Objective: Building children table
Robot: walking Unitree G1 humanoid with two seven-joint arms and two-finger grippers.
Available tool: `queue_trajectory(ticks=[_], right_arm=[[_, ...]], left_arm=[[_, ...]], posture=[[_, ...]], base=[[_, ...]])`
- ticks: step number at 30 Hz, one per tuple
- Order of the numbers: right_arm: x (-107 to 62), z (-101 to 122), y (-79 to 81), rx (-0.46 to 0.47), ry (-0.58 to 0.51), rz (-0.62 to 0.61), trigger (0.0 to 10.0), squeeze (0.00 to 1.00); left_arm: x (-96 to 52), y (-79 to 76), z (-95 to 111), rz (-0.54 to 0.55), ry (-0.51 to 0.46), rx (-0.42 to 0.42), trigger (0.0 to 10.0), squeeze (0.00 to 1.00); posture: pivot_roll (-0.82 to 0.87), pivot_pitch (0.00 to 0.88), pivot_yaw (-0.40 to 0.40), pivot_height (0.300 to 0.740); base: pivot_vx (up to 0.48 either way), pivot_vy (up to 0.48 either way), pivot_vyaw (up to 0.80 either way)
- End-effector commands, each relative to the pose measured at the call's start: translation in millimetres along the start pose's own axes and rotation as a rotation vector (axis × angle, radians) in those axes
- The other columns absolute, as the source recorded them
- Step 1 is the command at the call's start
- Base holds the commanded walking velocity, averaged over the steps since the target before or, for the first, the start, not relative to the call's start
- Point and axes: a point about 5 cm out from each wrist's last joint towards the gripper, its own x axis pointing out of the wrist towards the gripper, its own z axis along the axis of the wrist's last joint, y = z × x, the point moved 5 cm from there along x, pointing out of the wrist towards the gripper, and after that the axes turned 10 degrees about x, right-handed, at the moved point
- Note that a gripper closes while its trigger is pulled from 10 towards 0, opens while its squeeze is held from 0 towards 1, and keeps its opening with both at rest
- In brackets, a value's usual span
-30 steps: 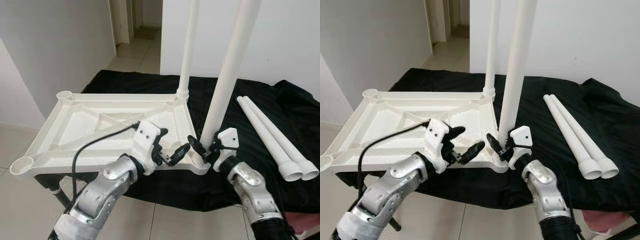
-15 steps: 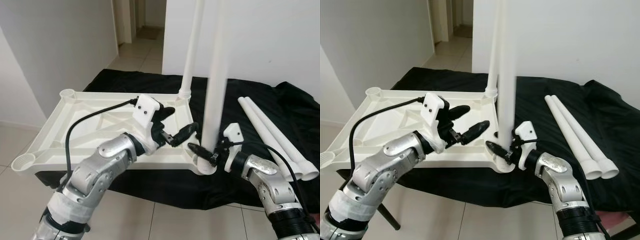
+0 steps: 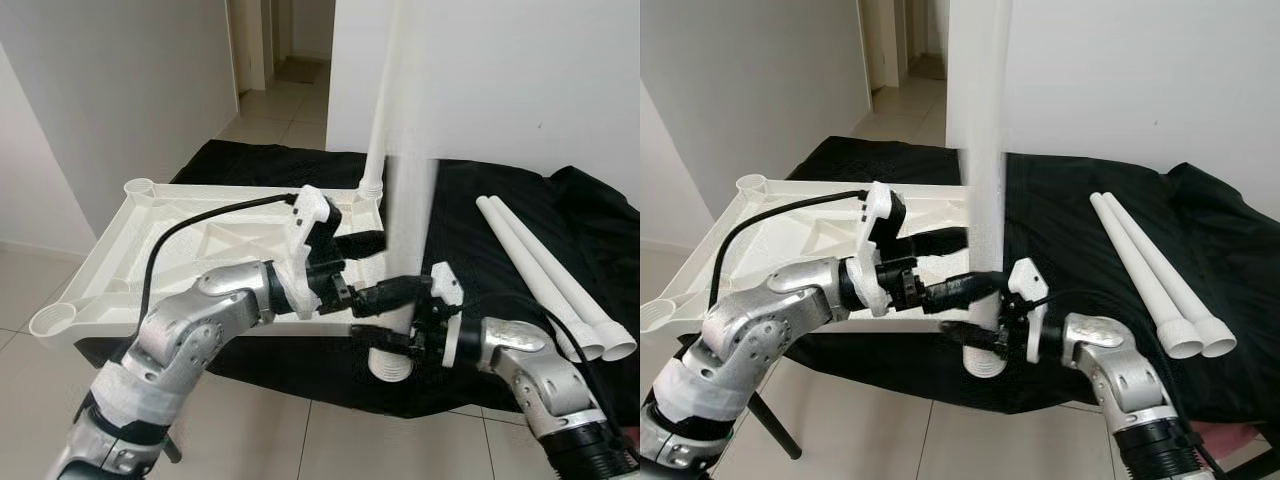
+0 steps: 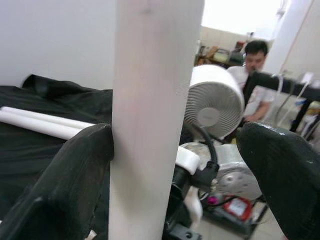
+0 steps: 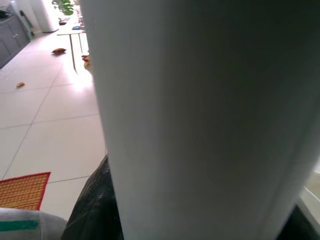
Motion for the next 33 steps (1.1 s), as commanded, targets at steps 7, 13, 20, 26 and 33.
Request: queue_trajectory(ticks=[7, 13, 20, 26, 33], right_arm=[[4.8, -1.6, 9.5, 0.023, 0.023, 0.050, 10.0, 0.00], [6.1, -2.4, 13.8, 0.026, 0.026, 0.072, 10.0, 0.00], [8.0, -3.8, 17.4, 0.033, 0.028, 0.081, 10.0, 0.00], [6.5, -6.6, 16.8, 0.044, 0.034, 0.071, 10.0, 0.00], [5.5, -8.3, 16.2, 0.056, 0.032, 0.060, 10.0, 0.00]], left_arm=[[8.7, -23.0, 12.1, -0.192, -0.040, 0.025, 10.0, 0.00], [10.5, -9.1, 9.0, -0.154, -0.025, 0.050, 10.0, 0.00], [14.6, 9.9, 2.2, -0.056, 0.015, 0.064, 10.0, 0.00], [12.9, 23.0, 2.0, -0.010, 0.011, 0.022, 0.0, 0.00], [12.1, 21.2, -2.7, -0.030, 0.047, 0.046, 0.0, 0.00]], posture=[[0.00, 0.085, 0.000, 0.740], [0.00, 0.083, 0.001, 0.740], [0.00, 0.083, 0.010, 0.740], [-0.01, 0.078, 0.019, 0.740], [-0.01, 0.073, 0.023, 0.740]], base=[[0.000, 0.000, 0.00], [0.000, 0.000, 0.00], [0.000, 0.000, 0.00], [0.000, 0.000, 0.00], [0.000, 0.000, 0.00]])
